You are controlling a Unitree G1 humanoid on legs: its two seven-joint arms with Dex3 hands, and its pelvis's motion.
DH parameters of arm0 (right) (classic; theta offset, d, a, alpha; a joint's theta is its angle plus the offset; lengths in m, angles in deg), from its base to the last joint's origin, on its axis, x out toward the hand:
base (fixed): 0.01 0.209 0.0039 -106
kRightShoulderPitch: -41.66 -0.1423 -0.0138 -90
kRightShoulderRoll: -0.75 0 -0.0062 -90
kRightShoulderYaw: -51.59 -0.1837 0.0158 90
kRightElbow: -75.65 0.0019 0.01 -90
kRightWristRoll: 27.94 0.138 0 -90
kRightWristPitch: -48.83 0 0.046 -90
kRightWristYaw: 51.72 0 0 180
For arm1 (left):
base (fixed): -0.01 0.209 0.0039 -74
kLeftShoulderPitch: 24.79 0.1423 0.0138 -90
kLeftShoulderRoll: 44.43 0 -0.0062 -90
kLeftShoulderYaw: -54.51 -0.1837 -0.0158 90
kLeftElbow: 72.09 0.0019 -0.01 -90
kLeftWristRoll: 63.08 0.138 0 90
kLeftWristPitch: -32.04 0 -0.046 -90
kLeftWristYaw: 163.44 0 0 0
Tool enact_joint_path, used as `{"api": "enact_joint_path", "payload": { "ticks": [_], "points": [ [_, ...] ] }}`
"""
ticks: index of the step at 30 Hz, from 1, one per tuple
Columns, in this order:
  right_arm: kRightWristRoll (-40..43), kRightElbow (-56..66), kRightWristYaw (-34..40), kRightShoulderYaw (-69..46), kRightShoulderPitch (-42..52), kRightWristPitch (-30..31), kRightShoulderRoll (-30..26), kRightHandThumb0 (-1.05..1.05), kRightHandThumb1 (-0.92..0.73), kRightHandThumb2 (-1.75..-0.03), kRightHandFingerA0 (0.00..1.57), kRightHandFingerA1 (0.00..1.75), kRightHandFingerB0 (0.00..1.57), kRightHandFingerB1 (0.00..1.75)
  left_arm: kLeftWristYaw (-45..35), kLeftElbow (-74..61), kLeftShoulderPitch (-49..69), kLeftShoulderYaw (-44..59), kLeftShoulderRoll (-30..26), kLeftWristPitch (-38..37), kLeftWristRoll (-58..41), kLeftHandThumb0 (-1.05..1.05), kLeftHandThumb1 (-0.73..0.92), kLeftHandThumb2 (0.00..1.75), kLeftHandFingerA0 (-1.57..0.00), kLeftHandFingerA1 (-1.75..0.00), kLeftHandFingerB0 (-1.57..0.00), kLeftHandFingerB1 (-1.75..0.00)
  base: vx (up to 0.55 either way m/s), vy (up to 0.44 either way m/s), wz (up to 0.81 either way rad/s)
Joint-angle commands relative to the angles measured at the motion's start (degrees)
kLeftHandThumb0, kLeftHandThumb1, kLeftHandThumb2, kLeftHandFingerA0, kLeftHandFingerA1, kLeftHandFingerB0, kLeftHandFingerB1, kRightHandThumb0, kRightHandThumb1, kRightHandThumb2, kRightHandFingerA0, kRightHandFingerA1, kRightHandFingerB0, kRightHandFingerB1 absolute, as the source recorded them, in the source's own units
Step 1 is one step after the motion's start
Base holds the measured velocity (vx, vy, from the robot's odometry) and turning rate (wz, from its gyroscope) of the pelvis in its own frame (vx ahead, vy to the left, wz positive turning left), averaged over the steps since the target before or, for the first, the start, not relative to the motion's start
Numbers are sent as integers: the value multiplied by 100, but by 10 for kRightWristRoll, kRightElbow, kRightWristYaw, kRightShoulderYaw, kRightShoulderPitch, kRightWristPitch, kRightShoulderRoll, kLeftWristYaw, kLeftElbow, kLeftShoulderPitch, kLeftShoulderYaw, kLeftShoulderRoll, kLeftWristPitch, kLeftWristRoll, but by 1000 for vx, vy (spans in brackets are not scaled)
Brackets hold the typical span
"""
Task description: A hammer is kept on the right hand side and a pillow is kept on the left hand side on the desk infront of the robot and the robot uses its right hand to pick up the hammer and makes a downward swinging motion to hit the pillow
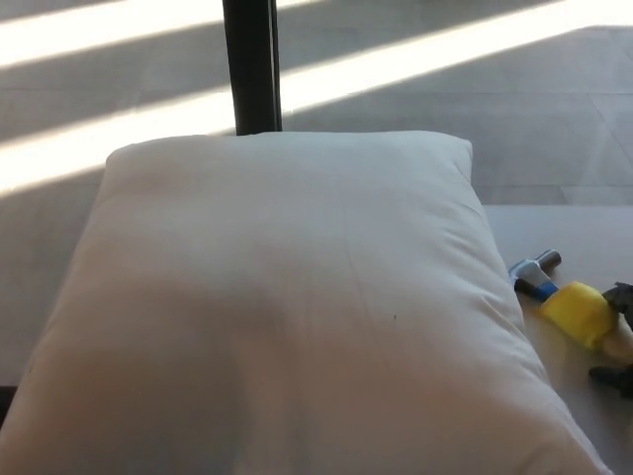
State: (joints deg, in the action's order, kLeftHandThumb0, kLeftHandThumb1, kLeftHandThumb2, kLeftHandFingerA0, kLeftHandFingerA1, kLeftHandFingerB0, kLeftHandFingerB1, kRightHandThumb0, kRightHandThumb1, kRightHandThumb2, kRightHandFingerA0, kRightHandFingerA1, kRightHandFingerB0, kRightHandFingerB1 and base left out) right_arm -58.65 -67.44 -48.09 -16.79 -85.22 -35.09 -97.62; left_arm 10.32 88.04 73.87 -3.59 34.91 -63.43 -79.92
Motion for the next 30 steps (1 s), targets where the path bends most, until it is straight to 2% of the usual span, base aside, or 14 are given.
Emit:
{"api": "enact_joint_path", "payload": {
  "ticks": [1, 5, 6, 7, 9, 10, 12, 17, 18, 19, 21, 24, 26, 30],
  "points": [
    [-17, -44, -54, 25, 6, 22, 4, -48, -60, -57, 66, 77, 28, 35, 4, -4, -1, -3, -6, -15, 2, -67, 74, 62, -77, -55, -68, -45, 0, 0, 0],
    [-31, -88, -124, 48, 0, 79, -7, -46, -58, -58, 74, 84, 14, 29, -3, 2, -1, -5, -8, -21, 4, -66, 75, 63, -75, -53, -68, -45, 0, 0, 0],
    [-29, -103, -128, 49, -3, 82, -8, -52, -46, -75, 64, 76, 11, 40, -3, 4, -4, -4, -8, -20, 4, -66, 75, 63, -76, -53, -69, -45, 0, 0, 0],
    [-29, -107, -129, 51, -3, 84, -9, -47, -57, -57, 73, 83, 18, 31, -4, 3, -4, -4, -8, -19, 4, -66, 74, 62, -76, -54, -68, -44, 0, 0, 0],
    [-25, -116, -128, 51, 2, 87, -11, -46, -57, -57, 73, 82, 16, 33, -5, 2, -6, -5, -8, -17, 4, -65, 74, 63, -75, -53, -70, -45, 0, 0, 0],
    [-28, -123, -135, 56, 9, 93, -12, -54, -45, -76, 86, 90, 13, 44, -4, 5, -8, -7, -7, -20, 6, -65, 73, 62, -77, -54, -72, -46, 0, 0, 0],
    [-24, -129, -142, 54, 9, 105, -7, -43, -58, -58, 80, 97, 13, 31, -5, 4, -8, -11, -8, -20, 10, -67, 73, 63, -75, -53, -72, -46, 0, 0, 0],
    [-35, -138, -156, 72, -2, 107, 7, -37, -60, -58, 69, 91, 48, 41, -4, 5, -8, -14, -9, -21, 11, -66, 74, 63, -75, -53, -72, -46, 0, 0, 0],
    [-37, -145, -165, 76, -12, 121, 17, -39, -48, -86, 78, 90, 51, 59, -2, 3, -9, -13, -8, -20, 9, -66, 74, 62, -76, -54, -74, -46, 0, 0, 0],
    [-30, -133, -155, 70, -9, 126, 20, -27, -58, -56, 83, 92, 62, 49, -5, 2, -8, -11, -8, -19, 6, -67, 73, 62, -75, -54, -73, -46, 0, 0, 0],
    [-36, -134, -146, 78, -13, 115, 27, -26, -64, -59, 84, 109, 56, 50, -4, 1, -7, -14, -8, -21, 9, -67, 74, 62, -75, -53, -73, -46, 0, 0, 0],
    [-45, -132, -141, 92, -18, 108, 39, -30, -76, -62, 54, 87, 39, 43, -6, -2, -7, -15, -7, -22, 8, -69, 75, 63, -75, -54, -75, -47, 0, 0, 0],
    [-51, -129, -138, 102, -12, 87, 35, -29, -76, -62, 53, 82, 42, 46, -4, -3, -7, -17, -6, -23, 9, -68, 76, 63, -75, -54, -75, -47, 0, 0, 0],
    [-49, -120, -131, 104, -6, 75, 32, -31, -72, -61, 53, 105, 46, 50, -7, -7, -6, -19, -5, -28, 10, -69, 77, 63, -74, -55, -76, -47, 0, 0, 0]
  ]
}}
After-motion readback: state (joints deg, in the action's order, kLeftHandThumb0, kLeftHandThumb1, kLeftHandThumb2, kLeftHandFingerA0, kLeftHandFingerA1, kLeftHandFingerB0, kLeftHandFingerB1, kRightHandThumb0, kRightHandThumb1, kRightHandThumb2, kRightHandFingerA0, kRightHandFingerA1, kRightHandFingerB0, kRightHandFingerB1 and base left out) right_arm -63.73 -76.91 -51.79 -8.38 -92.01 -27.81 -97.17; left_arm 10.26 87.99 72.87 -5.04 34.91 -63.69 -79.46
